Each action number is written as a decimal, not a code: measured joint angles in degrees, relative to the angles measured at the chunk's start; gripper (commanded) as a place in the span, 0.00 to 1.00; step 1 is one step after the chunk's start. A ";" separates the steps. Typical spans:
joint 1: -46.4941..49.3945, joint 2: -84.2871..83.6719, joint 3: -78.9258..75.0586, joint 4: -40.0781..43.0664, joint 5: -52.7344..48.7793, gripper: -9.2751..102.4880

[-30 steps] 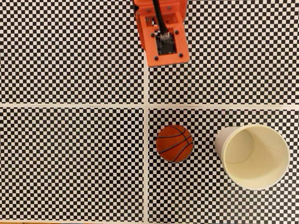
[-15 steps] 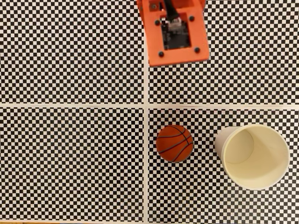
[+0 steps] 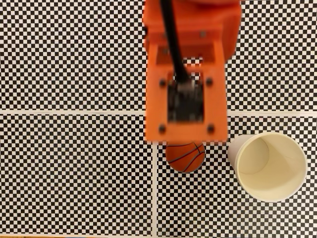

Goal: Grasp basketball and place into cup.

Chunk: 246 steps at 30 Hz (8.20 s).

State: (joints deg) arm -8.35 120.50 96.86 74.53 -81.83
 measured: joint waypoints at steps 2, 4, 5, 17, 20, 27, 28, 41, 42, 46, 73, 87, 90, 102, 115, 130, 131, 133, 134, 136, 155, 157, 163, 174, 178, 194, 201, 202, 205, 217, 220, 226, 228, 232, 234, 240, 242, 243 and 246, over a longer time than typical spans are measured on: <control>-0.62 -3.69 -4.04 0.00 2.02 0.15; -0.88 -6.94 -7.91 0.00 4.57 0.17; -1.05 -8.70 -9.76 0.00 5.89 0.18; -3.08 -15.38 -19.60 0.35 23.82 0.26; -3.25 -15.56 -19.69 0.35 26.98 0.29; -3.69 -17.75 -20.21 -0.09 39.20 0.34; -3.87 -18.02 -20.39 -0.09 41.04 0.34; -4.66 -27.95 -21.01 -4.75 53.79 0.52; -4.66 -28.56 -21.01 -5.45 54.05 0.52; -4.22 -29.71 -21.36 -6.68 55.72 0.54; -0.18 -37.71 -27.07 -9.05 65.65 0.63; 0.62 -46.76 -36.39 -9.93 66.88 0.64; 1.41 -46.85 -36.39 -9.93 66.80 0.64; 1.76 -49.31 -36.47 -9.05 66.01 0.64; 3.16 -52.38 -36.47 -9.05 64.16 0.64; 3.25 -56.60 -38.06 -9.05 63.28 0.63; 3.16 -57.04 -38.32 -9.05 63.11 0.63; 3.16 -57.57 -38.85 -9.05 62.84 0.63; 3.16 -57.66 -39.02 -9.05 62.58 0.63; 3.16 -57.66 -39.02 -9.05 62.40 0.63; 1.14 -60.82 -39.37 -9.05 62.31 0.63; 1.14 -61.79 -39.55 -9.05 62.31 0.63; 0.44 -63.28 -40.61 -9.05 62.31 0.63; 0.00 -66.27 -43.33 -9.32 62.31 0.57; 0.00 -66.27 -43.51 -8.96 61.61 0.50; 0.09 -66.27 -43.51 -7.38 59.50 0.46; 0.09 -66.88 -43.51 -6.94 58.80 0.40; 0.09 -66.88 -43.51 -6.59 58.80 0.39; 0.44 -66.88 -43.51 -6.33 58.45 0.38; 1.32 -66.80 -41.92 -5.10 57.30 0.32; 1.41 -66.62 -41.22 -5.10 56.78 0.28; 1.58 -65.65 -39.20 -4.92 56.51 0.21; 1.58 -65.39 -39.02 -4.39 56.43 0.18; 1.67 -64.51 -38.41 -2.55 55.81 0.19; 1.76 -63.90 -37.97 -2.20 55.02 0.20; 1.85 -61.87 -37.44 -0.79 52.21 0.21; 2.11 -60.56 -36.83 -0.62 51.15 0.22; 2.37 -59.59 -36.39 -0.62 50.10 0.22; 2.90 -56.87 -35.33 -0.53 48.69 0.22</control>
State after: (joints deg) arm -5.45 63.63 61.52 74.00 -33.13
